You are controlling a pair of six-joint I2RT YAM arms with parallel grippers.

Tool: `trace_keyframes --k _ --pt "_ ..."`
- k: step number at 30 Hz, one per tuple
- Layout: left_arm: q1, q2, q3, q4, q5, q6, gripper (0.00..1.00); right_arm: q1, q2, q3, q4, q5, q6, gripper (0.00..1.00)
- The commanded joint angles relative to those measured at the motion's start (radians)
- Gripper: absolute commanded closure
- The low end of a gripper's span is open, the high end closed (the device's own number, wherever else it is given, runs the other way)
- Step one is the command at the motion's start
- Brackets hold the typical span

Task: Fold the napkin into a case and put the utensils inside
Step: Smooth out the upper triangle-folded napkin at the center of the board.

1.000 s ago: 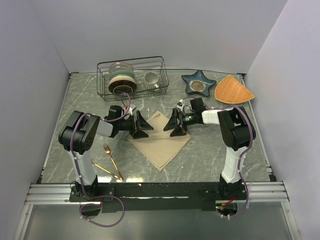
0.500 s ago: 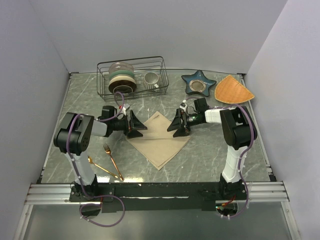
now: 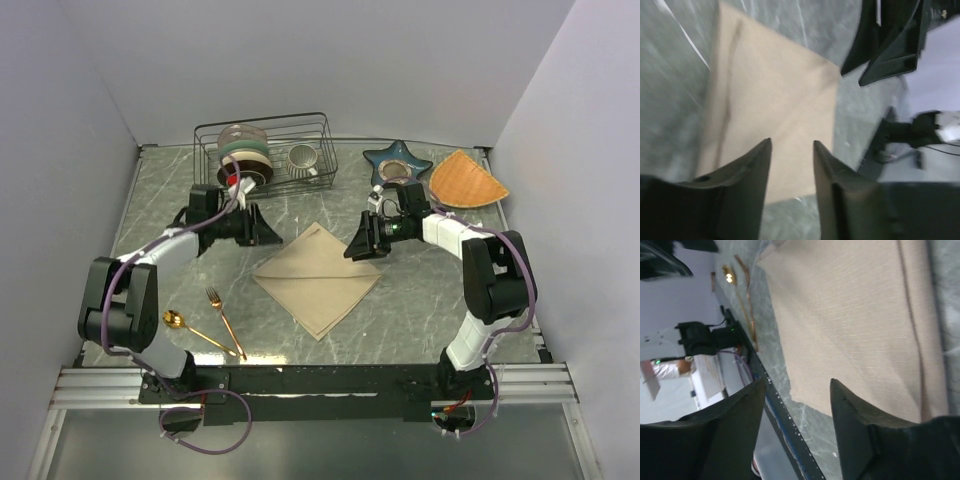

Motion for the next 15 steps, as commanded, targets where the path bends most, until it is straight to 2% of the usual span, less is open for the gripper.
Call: trace_keyframes --k 1,4,8,15 --pt "-0.041 0.046 0.19 -0.203 -0.209 0.265 0.63 -0.003 -0.04 0.032 -0.021 0.133 -0.011 0.49" --pt "-0.102 0.144 0.347 -0.29 -0.295 0.335 0.66 0.005 -0.031 0.032 -0.005 0.17 0.011 0.52" --pt "-0.185 0.247 0.448 -0.31 -0.379 0.376 0.64 0.012 -0.022 0.03 0.002 0.179 0.025 0.53" --pt "-0.243 0.411 0.595 -0.31 -0.433 0.405 0.62 0.014 -0.014 0.026 0.002 0.176 0.016 0.53"
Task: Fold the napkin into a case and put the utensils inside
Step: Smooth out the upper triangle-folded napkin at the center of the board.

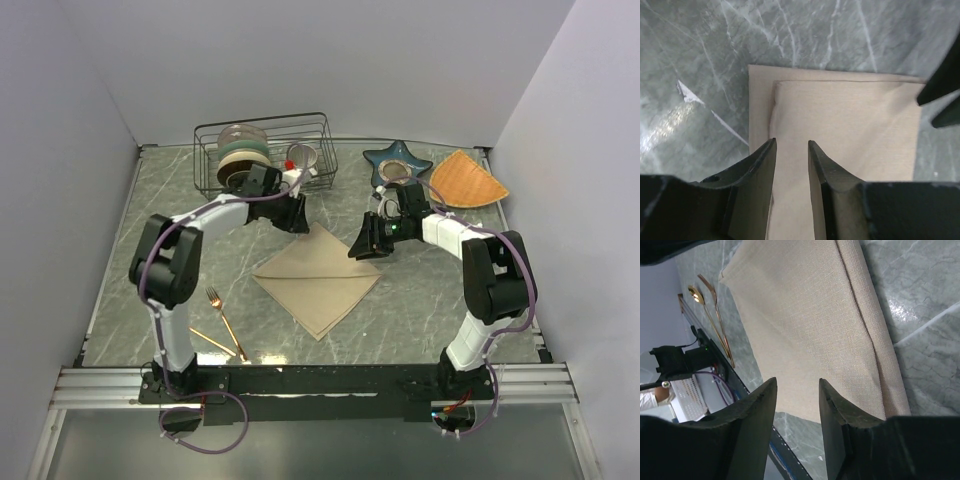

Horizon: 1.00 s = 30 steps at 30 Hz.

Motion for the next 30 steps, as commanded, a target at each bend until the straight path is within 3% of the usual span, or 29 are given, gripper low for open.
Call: trace_keyframes --k 1,23,30 --pt "-0.021 0.062 0.099 -0.018 -0.059 0.052 0.62 0.005 -0.005 0.022 0.016 0.009 -0.003 0.53" --pt "-0.077 0.23 0.246 -0.041 -0.084 0.128 0.64 0.005 0.033 0.022 0.015 -0.015 -0.017 0.52" --pt "-0.077 0.26 0.278 -0.061 -0.097 0.141 0.7 0.005 0.041 0.027 0.012 -0.015 -0.021 0.52"
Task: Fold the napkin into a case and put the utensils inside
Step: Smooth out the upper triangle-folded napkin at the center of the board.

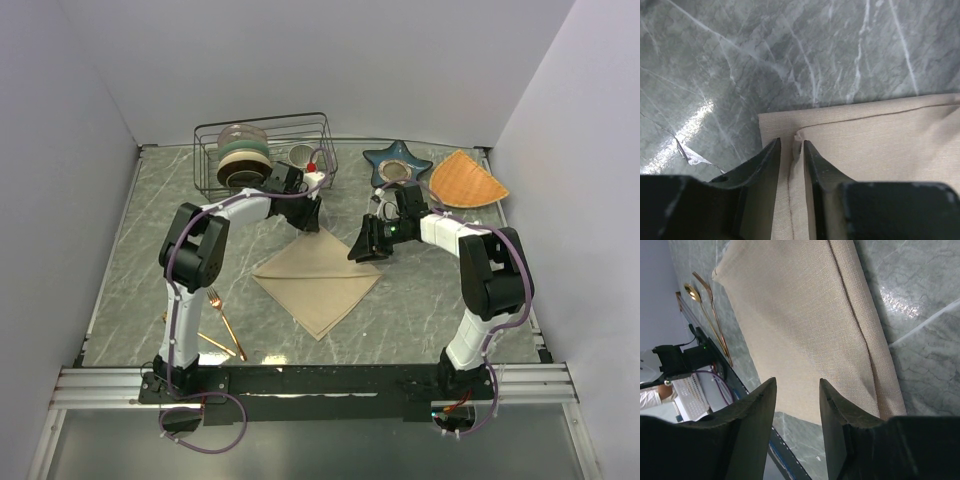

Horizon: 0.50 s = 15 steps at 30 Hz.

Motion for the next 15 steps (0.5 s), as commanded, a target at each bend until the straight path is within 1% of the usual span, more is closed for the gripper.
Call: trace_keyframes --k 1,2,6,11,15 --pt "-0.005 0.022 0.055 -0.014 -0.018 0.029 0.7 0.005 0.012 0.028 0.012 -0.009 -0.016 0.52" --pt "-0.005 0.026 0.058 -0.014 -0.017 0.028 0.71 0.005 0.012 0.028 0.013 -0.011 -0.015 0.52" --pt "-0.005 0.017 0.058 0.005 -0.009 0.019 0.81 0.007 0.014 0.027 0.019 -0.012 -0.009 0.52" --pt "-0.005 0.017 0.081 0.006 0.005 0.005 0.9 0.014 0.021 0.019 0.045 -0.017 0.01 0.52" --pt "-0.005 0.034 0.109 -0.012 0.006 0.017 0.93 0.022 0.025 0.007 0.067 -0.02 0.025 0.52"
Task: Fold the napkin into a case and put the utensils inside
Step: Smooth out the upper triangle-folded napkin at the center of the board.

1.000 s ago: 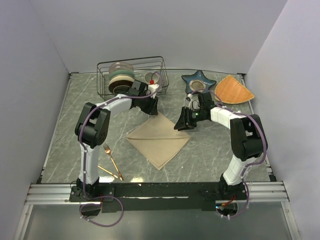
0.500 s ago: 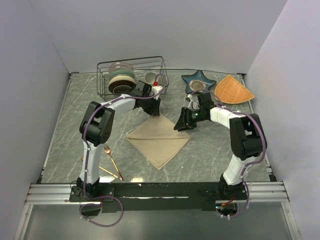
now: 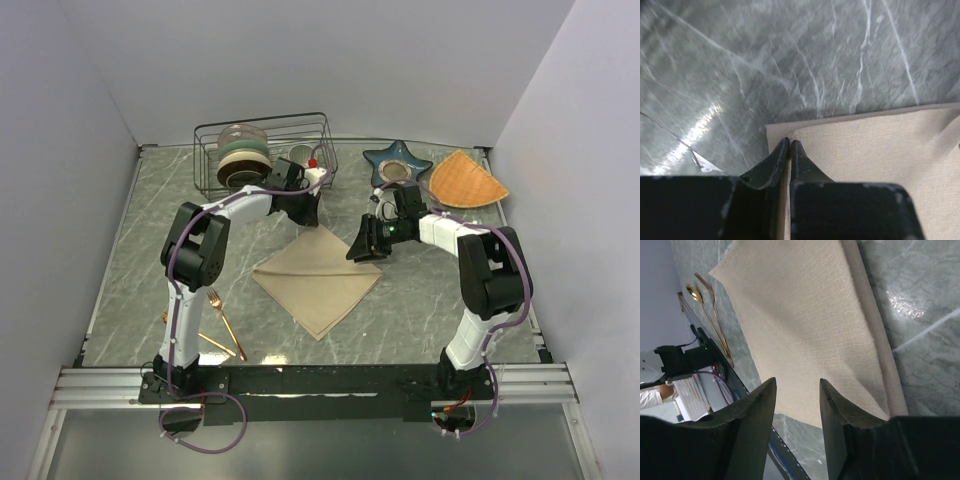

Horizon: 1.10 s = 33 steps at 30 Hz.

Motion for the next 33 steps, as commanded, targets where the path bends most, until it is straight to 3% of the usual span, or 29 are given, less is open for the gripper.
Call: trace_keyframes --k 1,19,24,25,27,30,33 --pt "-0.007 0.014 0.062 0.002 0.02 0.012 0.93 0.021 0.02 0.004 0.052 -0.016 0.014 0.52" --pt "-0.008 0.008 0.019 -0.001 0.015 0.027 0.87 0.074 0.099 0.006 0.116 0.01 0.048 0.52" --pt "0.02 -0.069 0.009 0.008 0.033 -0.047 0.52 0.074 0.125 0.003 0.109 0.027 0.04 0.52" --pt "0.034 -0.103 -0.033 0.029 0.094 -0.09 0.41 0.074 0.131 0.003 0.103 0.03 0.037 0.52" --pt "0.08 -0.224 -0.091 0.071 0.177 -0.193 0.32 0.075 0.139 0.01 0.096 0.033 0.031 0.52" --pt "0.123 -0.399 -0.243 0.16 0.329 -0.317 0.23 0.072 0.097 0.013 0.086 0.004 0.04 0.52" --pt "0.127 -0.56 -0.459 0.265 0.446 -0.454 0.05 0.074 0.002 -0.002 0.102 -0.052 0.066 0.5"
